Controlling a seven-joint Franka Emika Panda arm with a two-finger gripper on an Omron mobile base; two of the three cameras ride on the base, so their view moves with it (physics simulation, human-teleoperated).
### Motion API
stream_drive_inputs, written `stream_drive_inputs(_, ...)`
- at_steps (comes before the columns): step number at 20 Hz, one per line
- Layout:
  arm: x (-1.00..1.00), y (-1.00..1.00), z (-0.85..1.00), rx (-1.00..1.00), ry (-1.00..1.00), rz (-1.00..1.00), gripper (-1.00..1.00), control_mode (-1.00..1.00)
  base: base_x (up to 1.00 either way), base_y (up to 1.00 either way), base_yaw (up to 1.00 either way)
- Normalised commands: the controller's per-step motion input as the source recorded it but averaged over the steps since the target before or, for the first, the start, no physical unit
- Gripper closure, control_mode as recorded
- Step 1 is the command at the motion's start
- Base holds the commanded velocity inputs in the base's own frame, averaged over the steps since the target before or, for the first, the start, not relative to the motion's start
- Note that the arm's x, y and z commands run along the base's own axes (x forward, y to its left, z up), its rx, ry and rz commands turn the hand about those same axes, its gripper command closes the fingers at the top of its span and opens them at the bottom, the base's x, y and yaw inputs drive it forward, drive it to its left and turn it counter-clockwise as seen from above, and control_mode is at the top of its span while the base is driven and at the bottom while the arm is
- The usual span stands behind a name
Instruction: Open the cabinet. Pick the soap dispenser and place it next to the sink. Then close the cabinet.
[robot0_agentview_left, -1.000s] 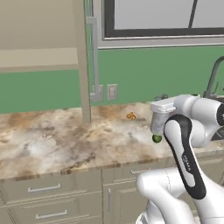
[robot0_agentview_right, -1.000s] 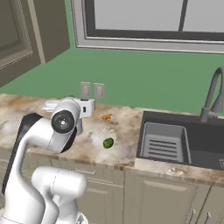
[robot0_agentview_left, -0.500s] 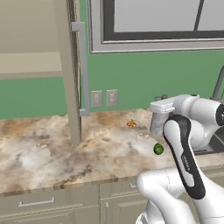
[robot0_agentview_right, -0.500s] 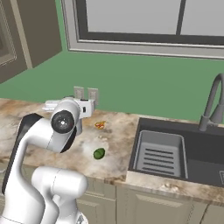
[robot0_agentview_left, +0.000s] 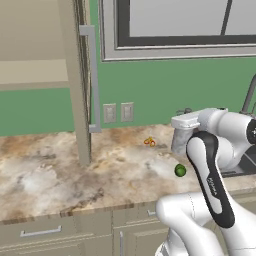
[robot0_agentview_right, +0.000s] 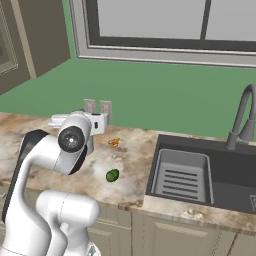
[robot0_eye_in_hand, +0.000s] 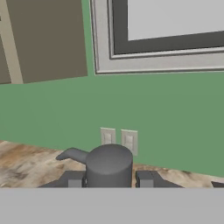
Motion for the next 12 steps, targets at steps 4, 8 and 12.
stream_drive_inputs(4,0.00,0.00,0.00,0.00,0.00,0.00,1.00,1.00,0.00,0.00,0.00)
stream_drive_inputs(8,0.00,0.00,0.00,0.00,0.00,0.00,1.00,1.00,0.00,0.00,0.00)
stream_drive_inputs(12,0.00,0.00,0.00,0.00,0.00,0.00,1.00,1.00,0.00,0.00,0.00)
